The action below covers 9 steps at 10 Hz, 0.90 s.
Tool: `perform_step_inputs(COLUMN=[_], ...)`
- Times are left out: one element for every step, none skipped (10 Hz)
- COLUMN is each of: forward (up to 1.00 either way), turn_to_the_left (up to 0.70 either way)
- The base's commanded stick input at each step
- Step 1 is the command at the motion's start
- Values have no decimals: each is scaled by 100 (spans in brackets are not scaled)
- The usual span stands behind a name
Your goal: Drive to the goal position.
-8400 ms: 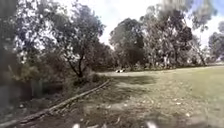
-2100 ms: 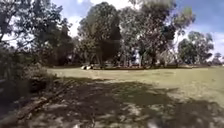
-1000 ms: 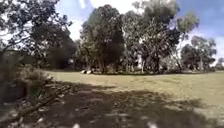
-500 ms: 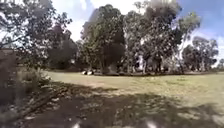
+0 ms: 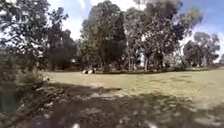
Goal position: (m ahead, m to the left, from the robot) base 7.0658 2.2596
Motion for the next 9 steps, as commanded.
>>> perform_step_inputs(forward=[70, 70, 70, 70, 70, 70, 70, 70, 70], turn_to_the_left=[0, 0, 0, 0, 0, 0, 0, 0, 0])
